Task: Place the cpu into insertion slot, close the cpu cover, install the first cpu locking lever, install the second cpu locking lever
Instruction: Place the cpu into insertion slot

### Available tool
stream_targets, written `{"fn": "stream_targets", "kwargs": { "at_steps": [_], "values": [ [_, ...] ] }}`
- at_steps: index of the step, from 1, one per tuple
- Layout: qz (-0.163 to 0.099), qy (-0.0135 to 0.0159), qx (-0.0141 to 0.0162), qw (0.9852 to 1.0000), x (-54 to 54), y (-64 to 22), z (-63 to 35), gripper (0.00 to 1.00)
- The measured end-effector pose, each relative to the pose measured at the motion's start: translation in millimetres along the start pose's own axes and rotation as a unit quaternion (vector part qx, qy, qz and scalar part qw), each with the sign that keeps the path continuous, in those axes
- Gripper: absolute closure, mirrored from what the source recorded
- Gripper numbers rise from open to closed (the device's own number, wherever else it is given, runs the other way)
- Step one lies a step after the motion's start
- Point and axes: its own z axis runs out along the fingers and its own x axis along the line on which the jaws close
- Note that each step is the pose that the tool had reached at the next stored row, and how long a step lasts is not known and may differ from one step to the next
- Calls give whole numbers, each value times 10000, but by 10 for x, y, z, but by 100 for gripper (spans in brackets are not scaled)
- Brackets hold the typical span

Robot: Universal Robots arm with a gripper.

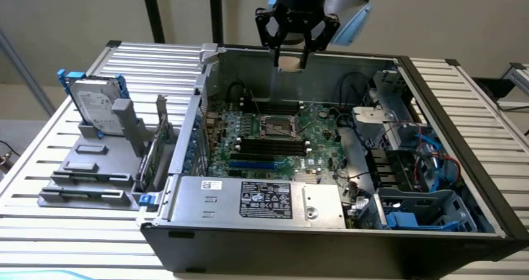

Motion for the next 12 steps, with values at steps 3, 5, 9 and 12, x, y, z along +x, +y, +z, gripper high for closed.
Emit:
{"fn": "stream_targets", "kwargs": {
  "at_steps": [3,5,9,12],
  "values": [
    [-3,1,1,10000,0,29,58,45],
    [-5,1,1,10000,1,48,96,45],
    [-1,0,6,10000,0,57,141,45],
    [170,-10,7,9999,1,56,146,45]
  ]
}}
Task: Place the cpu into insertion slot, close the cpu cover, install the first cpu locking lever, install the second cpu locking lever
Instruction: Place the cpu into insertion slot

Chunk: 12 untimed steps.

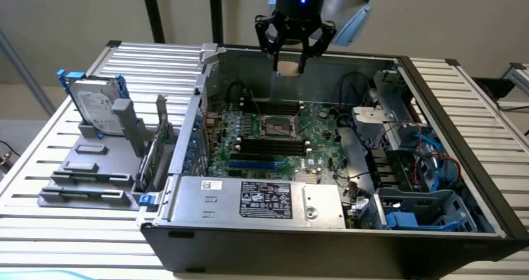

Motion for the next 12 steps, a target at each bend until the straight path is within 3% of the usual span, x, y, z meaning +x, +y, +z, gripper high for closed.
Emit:
{"fn": "stream_targets", "kwargs": {
  "at_steps": [6,12],
  "values": [
    [517,-43,-5,9987,0,0,8,45],
    [1043,-86,-9,9945,0,-1,13,45]
  ]
}}
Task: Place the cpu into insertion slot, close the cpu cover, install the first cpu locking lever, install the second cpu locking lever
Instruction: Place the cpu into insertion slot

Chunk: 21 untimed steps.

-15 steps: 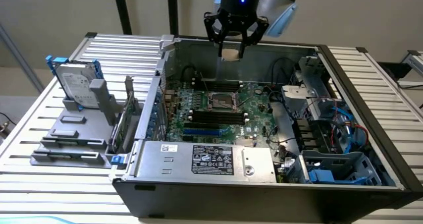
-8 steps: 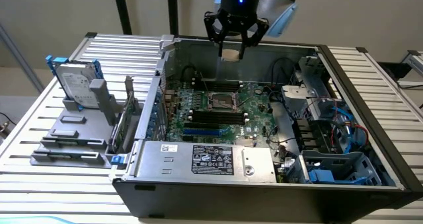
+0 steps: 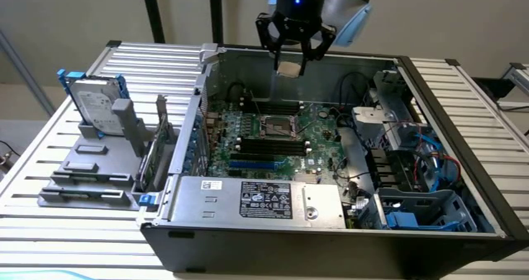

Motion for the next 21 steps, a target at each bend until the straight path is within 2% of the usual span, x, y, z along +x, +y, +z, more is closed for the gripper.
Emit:
{"fn": "stream_targets", "kwargs": {
  "at_steps": [3,6,11,16,18,21],
  "values": [
    [267,-22,-2,9996,0,0,3,45],
    [536,-45,-5,9986,0,-1,8,45],
    [991,-83,-8,9950,0,-1,16,45],
    [1441,-120,-12,9895,0,-2,26,45],
    [1615,-135,-14,9868,0,-2,30,45],
    [1888,-157,-16,9819,-1,-3,38,45]
  ]
}}
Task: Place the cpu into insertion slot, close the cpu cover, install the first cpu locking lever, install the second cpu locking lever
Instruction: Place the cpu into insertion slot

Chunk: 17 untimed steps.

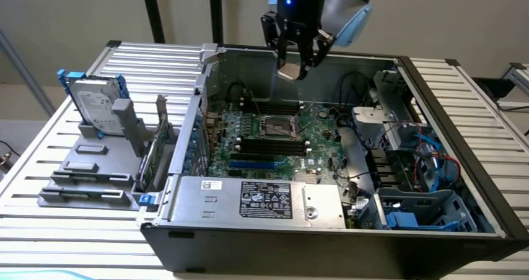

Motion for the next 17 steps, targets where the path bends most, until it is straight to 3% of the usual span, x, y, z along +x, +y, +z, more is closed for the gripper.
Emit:
{"fn": "stream_targets", "kwargs": {
  "at_steps": [5,9,13,17],
  "values": [
    [454,-38,-3,9990,0,-3,32,45],
    [814,-65,-4,9967,0,-5,65,45],
    [1171,-89,-2,9931,-1,-9,101,45],
    [1538,-113,0,9880,-1,-12,139,45]
  ]
}}
